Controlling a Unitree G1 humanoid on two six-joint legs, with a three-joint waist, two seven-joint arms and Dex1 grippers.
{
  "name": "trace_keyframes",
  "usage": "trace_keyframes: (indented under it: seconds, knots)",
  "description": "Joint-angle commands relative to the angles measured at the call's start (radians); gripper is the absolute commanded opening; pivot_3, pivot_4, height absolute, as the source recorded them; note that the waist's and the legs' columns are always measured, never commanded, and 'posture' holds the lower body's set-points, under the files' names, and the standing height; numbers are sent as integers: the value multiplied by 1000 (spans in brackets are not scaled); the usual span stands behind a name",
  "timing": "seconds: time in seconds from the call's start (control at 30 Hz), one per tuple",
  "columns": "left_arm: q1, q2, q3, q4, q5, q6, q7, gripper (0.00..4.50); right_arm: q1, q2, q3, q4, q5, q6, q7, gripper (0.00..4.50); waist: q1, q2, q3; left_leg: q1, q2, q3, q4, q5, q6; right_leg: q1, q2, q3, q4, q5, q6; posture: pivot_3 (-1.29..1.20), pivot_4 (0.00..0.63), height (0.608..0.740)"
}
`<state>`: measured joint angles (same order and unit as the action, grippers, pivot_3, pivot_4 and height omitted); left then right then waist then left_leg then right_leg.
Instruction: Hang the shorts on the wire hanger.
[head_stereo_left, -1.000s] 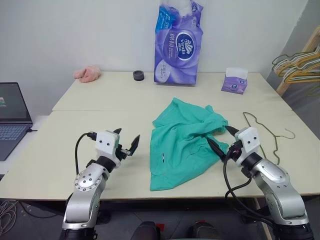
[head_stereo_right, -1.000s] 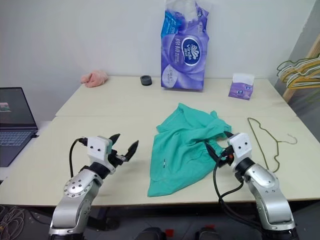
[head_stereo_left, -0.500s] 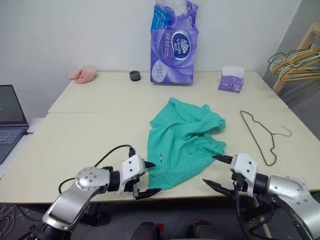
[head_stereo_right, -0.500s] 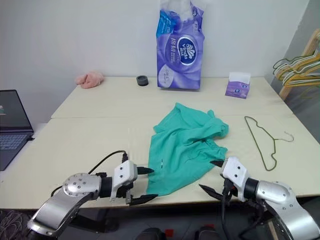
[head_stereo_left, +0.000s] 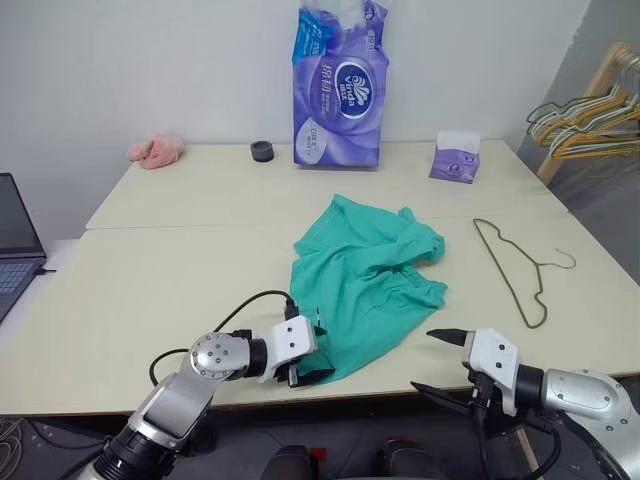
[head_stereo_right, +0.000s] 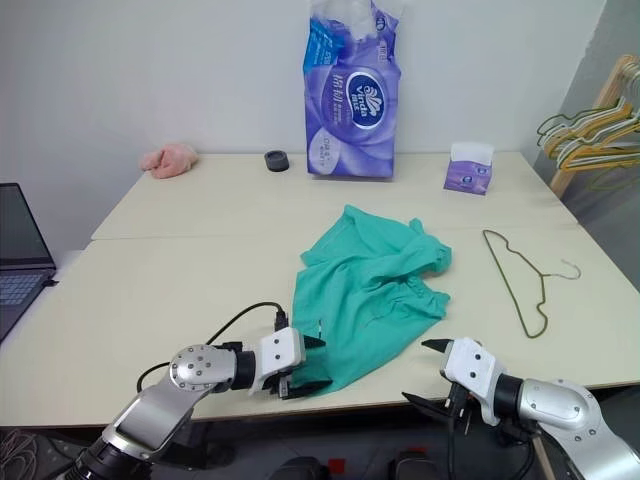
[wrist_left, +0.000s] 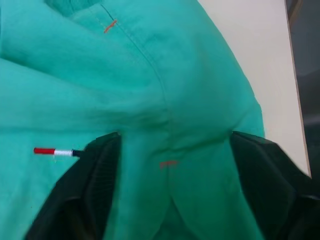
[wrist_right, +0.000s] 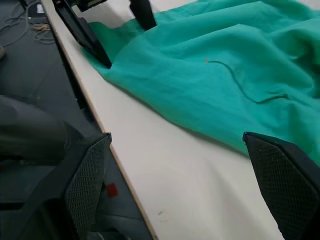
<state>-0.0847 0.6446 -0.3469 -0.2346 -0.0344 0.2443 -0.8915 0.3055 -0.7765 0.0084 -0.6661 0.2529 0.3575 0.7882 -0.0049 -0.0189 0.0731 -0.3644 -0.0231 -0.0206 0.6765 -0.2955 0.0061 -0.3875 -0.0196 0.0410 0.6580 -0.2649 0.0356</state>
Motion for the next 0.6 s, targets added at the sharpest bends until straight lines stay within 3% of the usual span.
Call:
trace_keyframes:
  seconds: [0.03, 0.3, 0.43, 0.6]
  knots:
    - [-16, -10, 9, 46, 40, -36, 35, 2376, -6, 6, -39, 4, -20, -49, -15, 4500, -1, 0, 0, 0, 0, 0, 0, 0, 0, 0, 0, 0, 0, 0, 0, -79, 44, 740]
    - [-53, -66, 45, 63, -10, -20, 60, 35, -76, 3, -30, 87, -117, -134, -49, 4500, -2, 0, 0, 0, 0, 0, 0, 0, 0, 0, 0, 0, 0, 0, 0, -72, 46, 740]
    - [-83, -98, 104, 22, -99, 85, 52, 35, -131, -19, 6, 165, -247, -225, -70, 4500, -2, 0, 0, 0, 0, 0, 0, 0, 0, 0, 0, 0, 0, 0, 0, -67, 45, 740]
    - [-178, -99, 225, -46, -317, 266, -9, 35, -281, -57, 134, 336, -500, -355, -120, 4500, -6, -1, 1, 0, 0, 1, 1, 0, 0, 0, 1, 0, 1, 1, 1, -57, 44, 740]
